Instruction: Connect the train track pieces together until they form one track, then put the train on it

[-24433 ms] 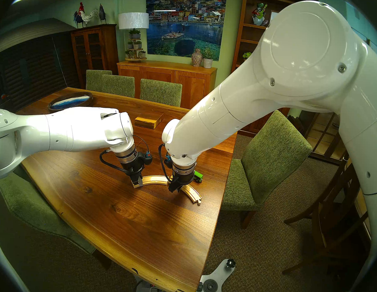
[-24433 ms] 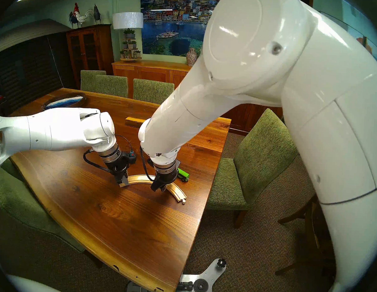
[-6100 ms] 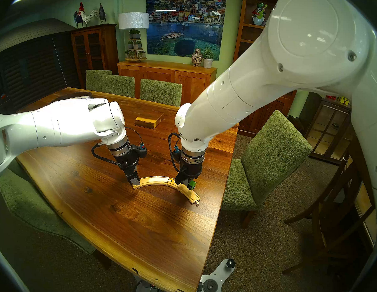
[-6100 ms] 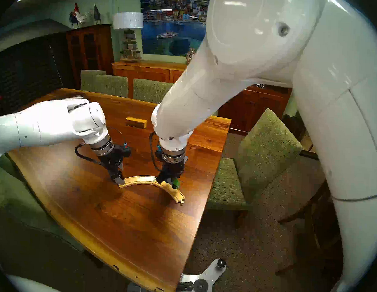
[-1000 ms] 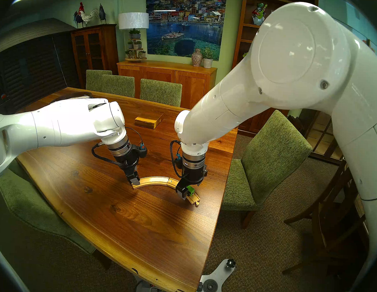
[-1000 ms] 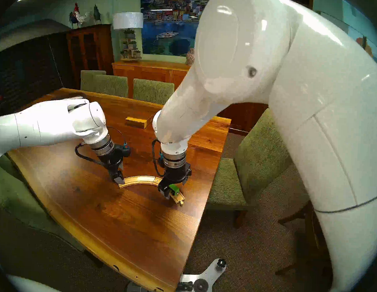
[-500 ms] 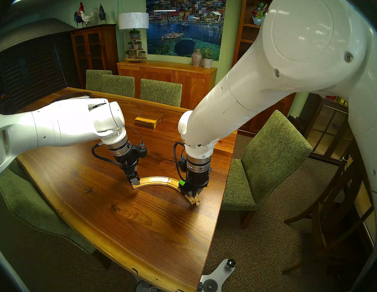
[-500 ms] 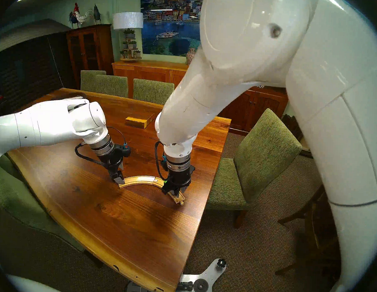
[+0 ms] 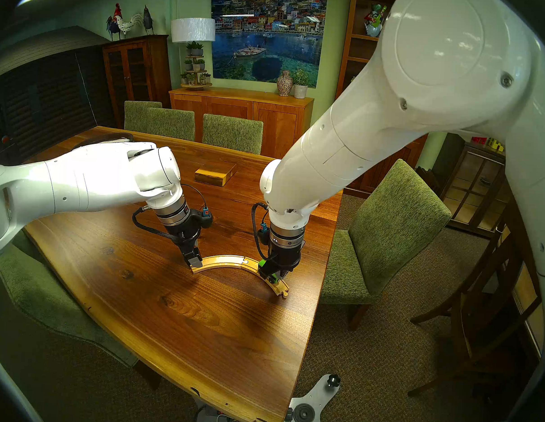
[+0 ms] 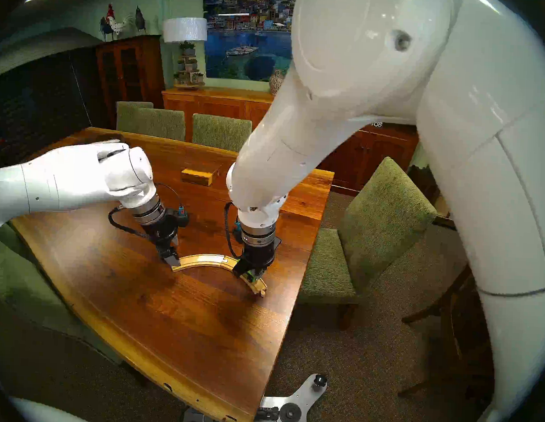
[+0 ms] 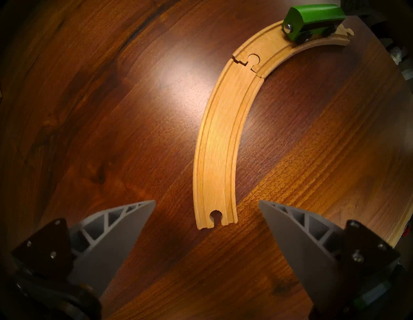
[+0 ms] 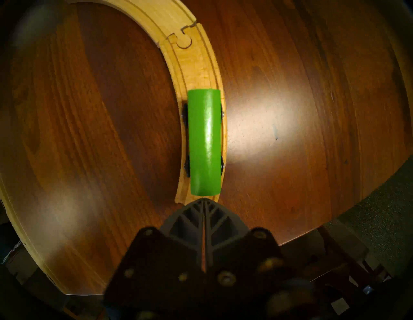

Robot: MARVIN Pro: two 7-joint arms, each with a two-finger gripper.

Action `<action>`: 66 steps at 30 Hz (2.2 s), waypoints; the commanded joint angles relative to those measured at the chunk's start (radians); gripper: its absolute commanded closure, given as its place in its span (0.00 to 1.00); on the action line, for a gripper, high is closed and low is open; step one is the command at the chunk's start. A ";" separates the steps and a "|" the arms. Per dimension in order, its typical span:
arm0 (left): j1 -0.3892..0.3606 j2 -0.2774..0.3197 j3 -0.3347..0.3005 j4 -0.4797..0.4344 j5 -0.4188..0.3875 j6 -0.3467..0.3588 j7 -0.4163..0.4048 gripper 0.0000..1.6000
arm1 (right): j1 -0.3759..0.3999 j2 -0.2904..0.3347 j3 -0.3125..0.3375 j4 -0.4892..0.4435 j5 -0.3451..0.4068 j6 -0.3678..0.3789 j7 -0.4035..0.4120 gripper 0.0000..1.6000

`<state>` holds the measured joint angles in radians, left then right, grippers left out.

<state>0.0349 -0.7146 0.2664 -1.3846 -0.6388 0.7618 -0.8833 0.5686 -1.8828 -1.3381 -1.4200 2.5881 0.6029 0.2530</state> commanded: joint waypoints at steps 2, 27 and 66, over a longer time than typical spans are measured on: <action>-0.035 0.000 -0.025 0.002 -0.002 0.001 -0.001 0.00 | -0.013 0.002 -0.007 0.059 -0.016 0.008 0.015 1.00; -0.035 0.000 -0.025 0.002 -0.001 0.001 -0.001 0.00 | -0.107 -0.032 -0.011 0.225 -0.070 0.035 0.089 1.00; -0.034 0.000 -0.026 0.002 -0.001 0.001 -0.001 0.00 | -0.195 -0.082 -0.019 0.438 -0.182 0.015 0.232 1.00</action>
<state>0.0355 -0.7146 0.2651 -1.3846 -0.6377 0.7623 -0.8836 0.3014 -1.9764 -1.3542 -0.9581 2.4091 0.6033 0.4830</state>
